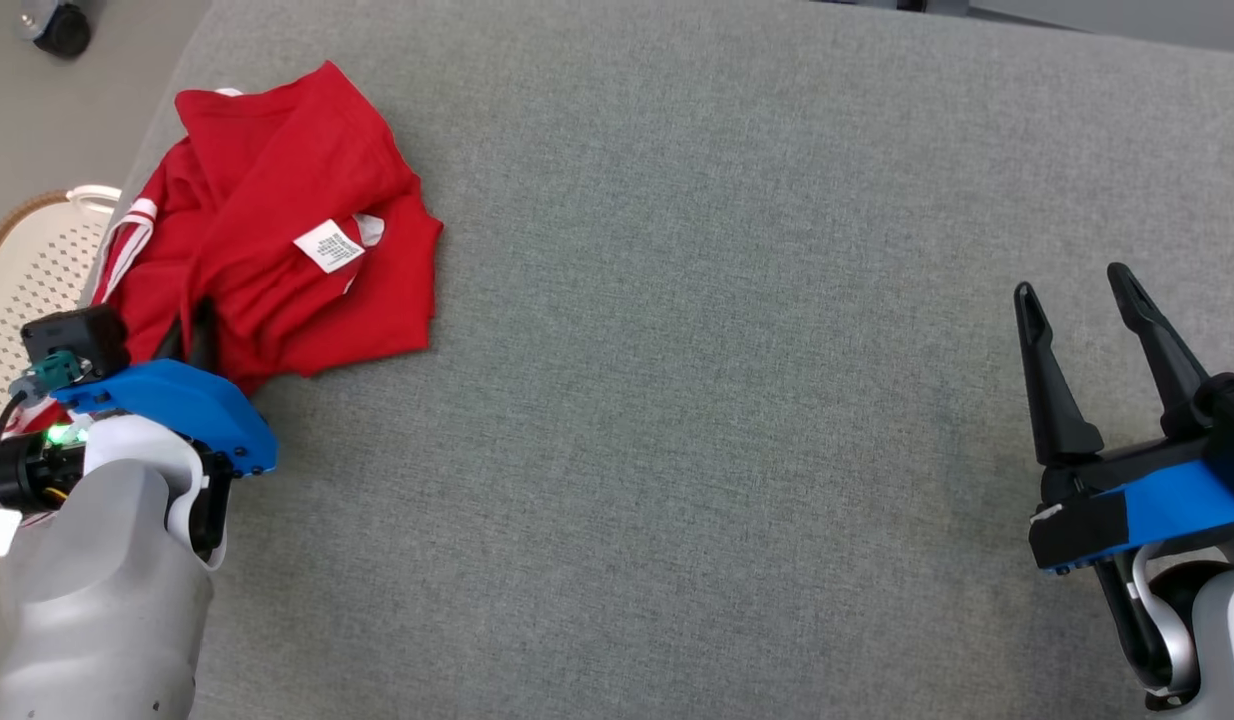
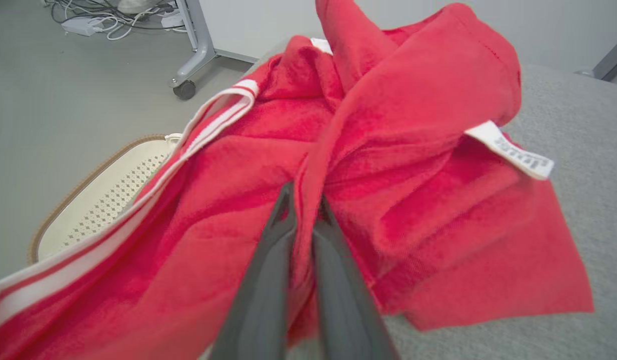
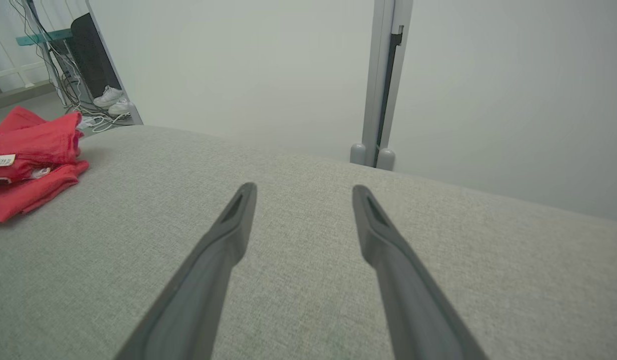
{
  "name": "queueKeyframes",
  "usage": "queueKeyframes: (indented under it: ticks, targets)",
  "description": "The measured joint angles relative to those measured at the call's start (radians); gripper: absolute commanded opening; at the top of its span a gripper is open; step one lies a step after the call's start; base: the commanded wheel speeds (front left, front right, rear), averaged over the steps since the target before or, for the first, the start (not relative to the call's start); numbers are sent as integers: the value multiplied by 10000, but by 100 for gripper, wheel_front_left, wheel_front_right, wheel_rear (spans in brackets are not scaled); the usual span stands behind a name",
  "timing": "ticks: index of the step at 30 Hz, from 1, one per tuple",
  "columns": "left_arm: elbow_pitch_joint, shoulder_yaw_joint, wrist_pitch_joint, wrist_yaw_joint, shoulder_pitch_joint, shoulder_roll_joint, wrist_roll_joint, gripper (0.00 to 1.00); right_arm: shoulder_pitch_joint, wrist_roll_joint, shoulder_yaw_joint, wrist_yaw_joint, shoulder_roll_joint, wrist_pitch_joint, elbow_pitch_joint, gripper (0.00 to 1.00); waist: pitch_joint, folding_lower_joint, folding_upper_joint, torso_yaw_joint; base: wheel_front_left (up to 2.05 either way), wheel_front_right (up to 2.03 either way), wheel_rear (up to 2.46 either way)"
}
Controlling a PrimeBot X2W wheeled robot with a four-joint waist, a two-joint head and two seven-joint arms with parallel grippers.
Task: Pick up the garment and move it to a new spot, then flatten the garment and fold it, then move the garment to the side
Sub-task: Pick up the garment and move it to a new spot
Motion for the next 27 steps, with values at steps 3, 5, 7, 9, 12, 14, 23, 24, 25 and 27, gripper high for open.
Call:
queueKeyframes:
  ticks: [3,5,7,9,12,14,23,24,25,27]
  targets:
    - [88,15,-499,-6,-35,6,-2,0,18,2,-38,0,77,-81,40,100,-226,-1,0,26,0,0,0]
    - [19,69,-694,-6,-26,40,6,0,65,2,-63,0,138,-155,75,100,-431,-3,-1,53,0,0,0]
    - [-259,123,-826,59,58,125,100,0,130,-82,-63,0,151,-263,165,100,-684,-2,-1,86,0,0,0]
    - [-775,268,-842,205,267,205,173,0,234,-136,-84,0,224,-359,288,100,-988,-2,-2,120,0,0,0]
    - [-2293,734,-861,564,811,395,408,0,424,-130,-65,-2,403,-508,408,100,-1458,-3,-3,123,0,0,0]
    - [-3329,1045,-871,825,1396,516,629,0,539,-130,-2,0,520,-614,531,100,-1769,-4,-4,69,0,0,0]
    - [-7198,1448,-817,1662,4111,581,1152,0,1203,35,77,0,907,-903,949,100,-3008,-5,-5,-527,0,0,0]
    - [-7591,1429,-746,1735,4362,577,1170,0,1265,40,77,0,930,-915,972,100,-3109,-4,-5,-622,0,0,0]
    - [-8042,1400,-635,1808,4603,571,1170,0,1312,67,71,0,957,-913,991,100,-3190,-5,-5,-740,0,0,0]
    - [-8880,1292,-408,1952,4975,552,1220,0,1331,82,81,0,986,-924,984,100,-3292,-5,-5,-1001,0,0,0]
